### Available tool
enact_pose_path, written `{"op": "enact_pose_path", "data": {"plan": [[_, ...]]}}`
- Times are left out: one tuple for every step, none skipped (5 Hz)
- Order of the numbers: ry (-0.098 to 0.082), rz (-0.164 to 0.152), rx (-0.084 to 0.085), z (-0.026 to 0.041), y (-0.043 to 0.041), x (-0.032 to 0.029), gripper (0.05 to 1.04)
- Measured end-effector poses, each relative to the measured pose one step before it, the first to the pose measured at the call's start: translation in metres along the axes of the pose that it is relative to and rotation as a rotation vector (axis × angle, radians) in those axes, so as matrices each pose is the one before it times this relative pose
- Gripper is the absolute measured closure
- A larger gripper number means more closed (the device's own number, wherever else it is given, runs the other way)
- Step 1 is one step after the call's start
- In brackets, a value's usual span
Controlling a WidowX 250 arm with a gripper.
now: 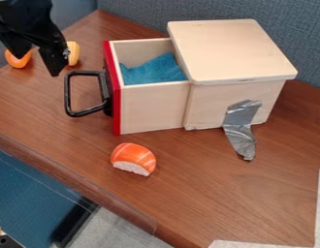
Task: Put the toy into the drawer
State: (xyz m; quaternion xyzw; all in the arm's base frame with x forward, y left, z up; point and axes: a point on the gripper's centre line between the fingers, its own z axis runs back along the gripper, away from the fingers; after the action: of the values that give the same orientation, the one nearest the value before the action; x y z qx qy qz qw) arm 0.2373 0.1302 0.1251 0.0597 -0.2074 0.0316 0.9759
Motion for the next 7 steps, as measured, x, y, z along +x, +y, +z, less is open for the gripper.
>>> {"op": "enact_pose_path", "data": {"plan": [[0.0175, -0.0002, -0.0065, -0.00473, -0.00040, -0.00264, 0.083], [0.0229, 0.0196, 0.0173, -0.00925, 0.01037, -0.00527, 0.083], [-0.0085, 0.1005, 0.0269, -0.00625, 0.02029, 0.00541, 0.083], [-0.0019, 0.1577, 0.0382, -0.00776, 0.03029, 0.00635, 0.083], [-0.0085, 0.1820, 0.0345, -0.00973, 0.02973, 0.00084, 0.083], [-0.0874, 0.1865, 0.0291, -0.00866, 0.02223, -0.00240, 0.083], [-0.0305, 0.1067, 0.0579, -0.01254, 0.01407, -0.01175, 0.083]]}}
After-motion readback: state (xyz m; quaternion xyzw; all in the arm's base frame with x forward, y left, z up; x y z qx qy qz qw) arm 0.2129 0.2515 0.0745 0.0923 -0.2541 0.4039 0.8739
